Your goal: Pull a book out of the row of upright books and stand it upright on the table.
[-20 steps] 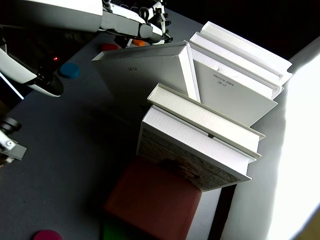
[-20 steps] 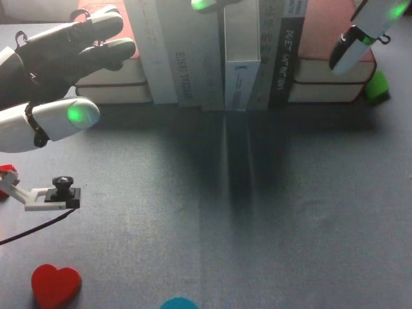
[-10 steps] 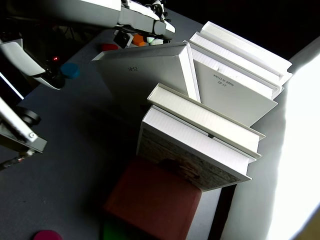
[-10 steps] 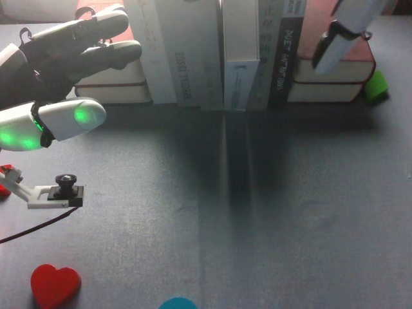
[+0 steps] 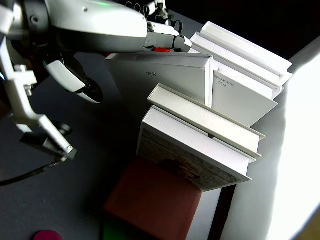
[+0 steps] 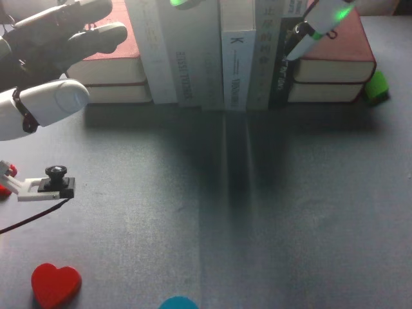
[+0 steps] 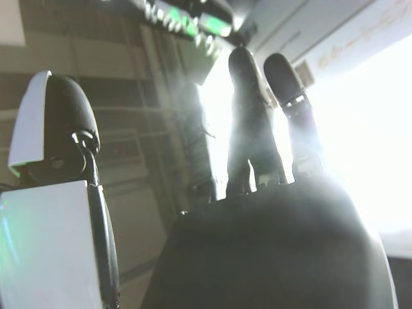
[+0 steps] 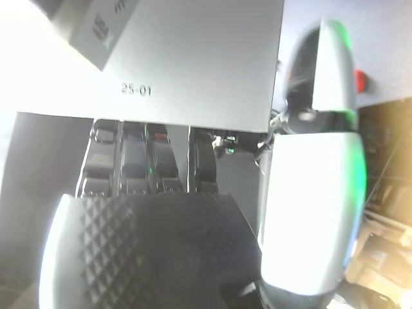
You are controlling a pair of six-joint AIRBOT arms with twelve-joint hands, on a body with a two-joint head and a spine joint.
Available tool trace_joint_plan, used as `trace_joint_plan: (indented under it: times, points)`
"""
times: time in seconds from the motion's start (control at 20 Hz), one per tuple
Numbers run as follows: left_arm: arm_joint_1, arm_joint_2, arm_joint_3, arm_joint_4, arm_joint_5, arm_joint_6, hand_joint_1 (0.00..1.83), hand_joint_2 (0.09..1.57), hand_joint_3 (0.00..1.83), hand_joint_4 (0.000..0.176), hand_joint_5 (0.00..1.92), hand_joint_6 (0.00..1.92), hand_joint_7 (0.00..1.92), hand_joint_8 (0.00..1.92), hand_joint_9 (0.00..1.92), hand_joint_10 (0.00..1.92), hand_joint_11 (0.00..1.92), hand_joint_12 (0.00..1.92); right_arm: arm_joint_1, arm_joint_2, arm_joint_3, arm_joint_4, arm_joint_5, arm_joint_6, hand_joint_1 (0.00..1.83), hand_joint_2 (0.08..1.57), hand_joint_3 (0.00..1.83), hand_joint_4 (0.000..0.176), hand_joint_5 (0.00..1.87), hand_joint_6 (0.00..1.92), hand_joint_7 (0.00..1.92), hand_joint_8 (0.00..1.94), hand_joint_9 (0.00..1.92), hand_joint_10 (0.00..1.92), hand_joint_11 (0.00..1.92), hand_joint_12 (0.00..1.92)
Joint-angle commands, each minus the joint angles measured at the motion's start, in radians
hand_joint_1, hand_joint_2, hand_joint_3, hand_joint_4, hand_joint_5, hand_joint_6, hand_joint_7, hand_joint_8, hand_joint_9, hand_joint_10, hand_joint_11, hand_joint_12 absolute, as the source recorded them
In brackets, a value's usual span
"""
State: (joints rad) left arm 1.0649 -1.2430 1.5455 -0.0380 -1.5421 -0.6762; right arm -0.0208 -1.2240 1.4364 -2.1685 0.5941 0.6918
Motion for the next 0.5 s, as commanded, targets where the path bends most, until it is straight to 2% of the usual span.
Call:
trace_joint_plan:
  times: [0.0, 0.05, 0.1, 0.15, 0.2, 0.25, 0.3, 0.35, 0.4, 0.45]
  points:
    - [-0.006, -0.004, 0.001, -0.031, -0.115, -0.011, 0.97, 0.95, 0.0, 0.069, 0.57, 0.0, 0.28, 0.0, 0.56, 0.01, 0.0, 1.25, -0.02, -0.005, 0.011, -0.015, -0.011, 0.012, 1.1, 0.81, 0.01, 0.165, 0.27, 0.01, 0.0, 0.0, 0.0, 0.0, 0.0, 0.37]
    - [-0.006, -0.005, 0.001, -0.031, -0.116, -0.011, 0.97, 0.96, 0.0, 0.06, 0.58, 0.01, 0.27, 0.0, 0.56, 0.01, 0.0, 1.33, -0.025, -0.013, 0.017, -0.014, -0.002, 0.013, 1.16, 0.83, 0.0, 0.112, 0.39, 0.02, 0.08, 0.0, 0.1, 0.02, 0.0, 0.68]
    - [-0.006, -0.007, 0.001, -0.031, -0.116, -0.011, 0.97, 0.96, 0.0, 0.066, 0.59, 0.01, 0.27, 0.0, 0.58, 0.01, 0.0, 1.38, -0.027, -0.018, 0.019, -0.013, 0.004, 0.013, 1.21, 0.84, 0.01, 0.069, 0.49, 0.04, 0.17, 0.02, 0.19, 0.04, 0.0, 0.92]
    - [-0.006, -0.008, 0.001, -0.031, -0.116, -0.011, 0.97, 0.94, 0.0, 0.074, 0.6, 0.01, 0.27, 0.0, 0.59, 0.02, 0.0, 1.43, -0.03, -0.023, 0.021, -0.01, 0.008, 0.013, 1.3, 0.86, 0.01, 0.021, 0.68, 0.08, 0.36, 0.05, 0.37, 0.08, 0.0, 1.15]
    - [-0.006, -0.011, 0.002, -0.031, -0.116, -0.011, 0.96, 0.94, 0.0, 0.076, 0.59, 0.01, 0.27, 0.0, 0.59, 0.01, 0.0, 1.43, -0.032, -0.028, 0.024, -0.003, 0.015, 0.013, 1.36, 0.88, 0.01, 0.0, 0.83, 0.08, 0.54, 0.03, 0.53, 0.09, 0.07, 1.23]
    - [-0.006, -0.014, 0.002, -0.031, -0.117, -0.011, 0.96, 0.94, 0.0, 0.087, 0.59, 0.01, 0.27, 0.0, 0.58, 0.01, 0.0, 1.38, -0.032, -0.037, 0.034, 0.015, 0.033, 0.013, 1.23, 1.01, 0.02, 0.0, 1.05, 0.62, 0.82, 0.07, 0.82, 0.15, 0.35, 1.23]
    - [-0.005, -0.016, 0.002, -0.031, -0.118, -0.011, 0.96, 0.95, 0.0, 0.079, 0.58, 0.0, 0.26, 0.0, 0.57, 0.01, 0.0, 1.37, -0.032, -0.043, 0.043, 0.037, 0.048, 0.013, 1.35, 1.06, 0.0, 0.0, 1.06, 0.77, 0.96, 0.68, 0.98, 0.92, 0.7, 1.33]
    - [-0.004, -0.017, 0.002, -0.031, -0.118, -0.011, 0.97, 0.95, 0.0, 0.068, 0.58, 0.0, 0.26, 0.0, 0.57, 0.0, 0.0, 1.34, -0.032, -0.047, 0.051, 0.061, 0.058, 0.013, 1.38, 1.08, 0.0, 0.0, 1.03, 0.78, 0.99, 0.82, 1.04, 1.13, 0.92, 1.39]
    - [-0.003, -0.018, 0.003, -0.031, -0.118, -0.011, 0.98, 0.95, 0.0, 0.059, 0.58, 0.0, 0.26, 0.0, 0.56, 0.0, 0.0, 1.32, -0.032, -0.049, 0.057, 0.082, 0.067, 0.013, 1.39, 1.08, 0.0, 0.0, 1.01, 0.81, 1.0, 0.83, 1.04, 1.18, 0.98, 1.4]
    - [-0.001, -0.019, 0.002, -0.033, -0.12, -0.011, 0.99, 0.94, 0.0, 0.057, 0.59, 0.01, 0.28, 0.01, 0.58, 0.01, 0.0, 1.31, -0.032, -0.049, 0.058, 0.098, 0.074, 0.013, 1.39, 1.08, 0.0, 0.0, 1.01, 0.85, 0.99, 0.84, 1.03, 1.18, 0.92, 1.4]
